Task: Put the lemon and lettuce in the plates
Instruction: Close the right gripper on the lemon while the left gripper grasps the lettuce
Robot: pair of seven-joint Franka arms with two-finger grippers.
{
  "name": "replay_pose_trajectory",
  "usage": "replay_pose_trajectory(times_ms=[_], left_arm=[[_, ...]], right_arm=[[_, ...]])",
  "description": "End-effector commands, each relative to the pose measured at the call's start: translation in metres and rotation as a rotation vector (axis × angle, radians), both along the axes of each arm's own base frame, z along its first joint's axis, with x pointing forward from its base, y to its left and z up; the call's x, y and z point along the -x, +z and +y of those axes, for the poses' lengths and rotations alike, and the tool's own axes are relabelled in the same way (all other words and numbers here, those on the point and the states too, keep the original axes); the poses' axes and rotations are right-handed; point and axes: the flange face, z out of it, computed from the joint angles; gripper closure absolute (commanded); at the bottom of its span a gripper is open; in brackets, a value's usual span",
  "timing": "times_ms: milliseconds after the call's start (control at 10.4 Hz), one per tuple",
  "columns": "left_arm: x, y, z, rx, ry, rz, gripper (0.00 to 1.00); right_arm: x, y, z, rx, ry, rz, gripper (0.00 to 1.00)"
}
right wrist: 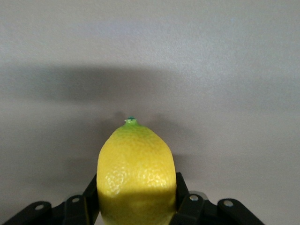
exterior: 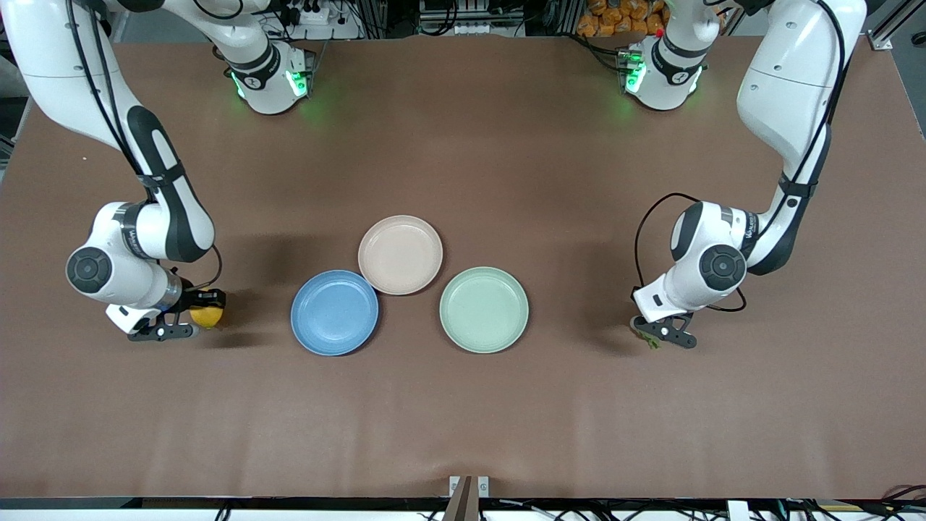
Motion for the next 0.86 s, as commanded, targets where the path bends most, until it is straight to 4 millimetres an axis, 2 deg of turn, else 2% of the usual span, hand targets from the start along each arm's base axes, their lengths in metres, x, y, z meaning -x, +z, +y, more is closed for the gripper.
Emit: replay_pose_trajectory(times_ms=[0, 384, 672, 769], left_arm=[[-0.003, 0.015, 0.002, -0.006, 0.036, -0.026, 1.0], [-0.003, 0.032, -0.005, -0.002, 0.084, -0.049, 1.0], [-0.003, 0.046, -0.019, 0.014, 0.14, -0.07, 1.0], [-0.002, 0.048, -0.027, 0.022, 0.162, -0.071, 1.0]], right_arm=[[-0.006, 0.016, 0.012, -0.028, -0.002, 0.017, 0.99], [-0.018, 0.037, 0.036, -0.15, -0.082, 0.042, 0.99], [-0.028, 0.049, 0.085, -0.14, -0.106, 0.023, 0.99], [-0.031, 0.054, 0.111, -0.135, -0.109, 0.013, 1.0]])
